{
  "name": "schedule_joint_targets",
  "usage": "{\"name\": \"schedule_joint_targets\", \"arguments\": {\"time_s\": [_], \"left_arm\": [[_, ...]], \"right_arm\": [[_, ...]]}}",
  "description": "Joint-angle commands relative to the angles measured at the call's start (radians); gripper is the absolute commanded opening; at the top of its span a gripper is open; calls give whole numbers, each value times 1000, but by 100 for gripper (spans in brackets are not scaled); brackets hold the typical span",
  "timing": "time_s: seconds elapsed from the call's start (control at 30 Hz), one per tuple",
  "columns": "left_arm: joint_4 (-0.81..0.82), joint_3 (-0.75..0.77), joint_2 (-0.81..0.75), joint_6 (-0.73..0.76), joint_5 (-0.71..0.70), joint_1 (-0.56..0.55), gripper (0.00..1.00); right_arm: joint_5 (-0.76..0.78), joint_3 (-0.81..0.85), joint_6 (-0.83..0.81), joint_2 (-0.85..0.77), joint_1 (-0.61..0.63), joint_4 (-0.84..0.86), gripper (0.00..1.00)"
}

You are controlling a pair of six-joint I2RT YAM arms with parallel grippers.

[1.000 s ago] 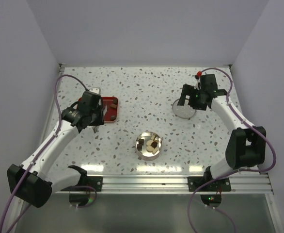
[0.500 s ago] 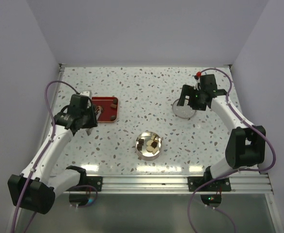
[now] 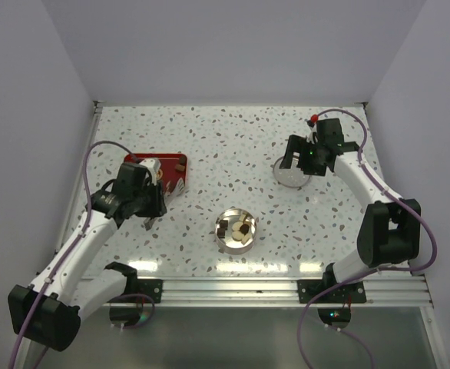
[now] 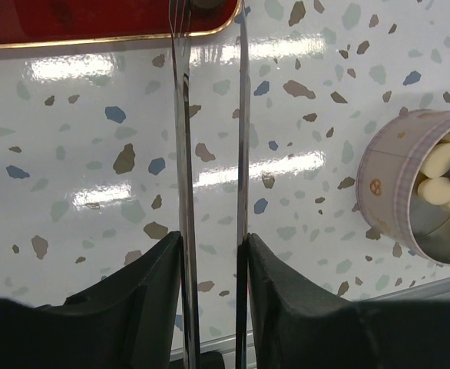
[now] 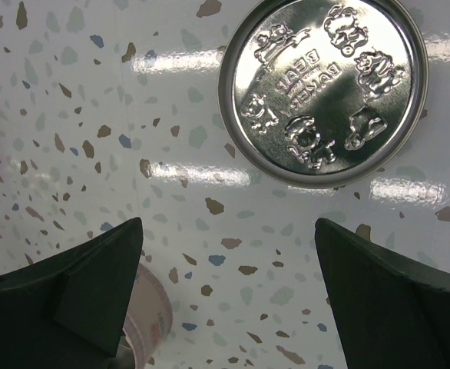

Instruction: Pack the chocolate

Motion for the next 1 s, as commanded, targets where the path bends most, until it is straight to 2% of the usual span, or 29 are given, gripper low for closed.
{"name": "schedule_joint_targets", "arguments": {"time_s": [0.0, 0.43, 0.97], "left_arm": [[25, -17, -3, 4, 12, -26, 43], [54, -14, 47, -53, -49, -28, 43], [31, 46, 51, 22, 1, -31, 43]], "right_arm": [[-23, 7, 4, -7, -5, 4, 97], [-17, -1, 0, -19, -5, -5, 97], [-10, 2, -3, -21, -5, -12, 97]]}}
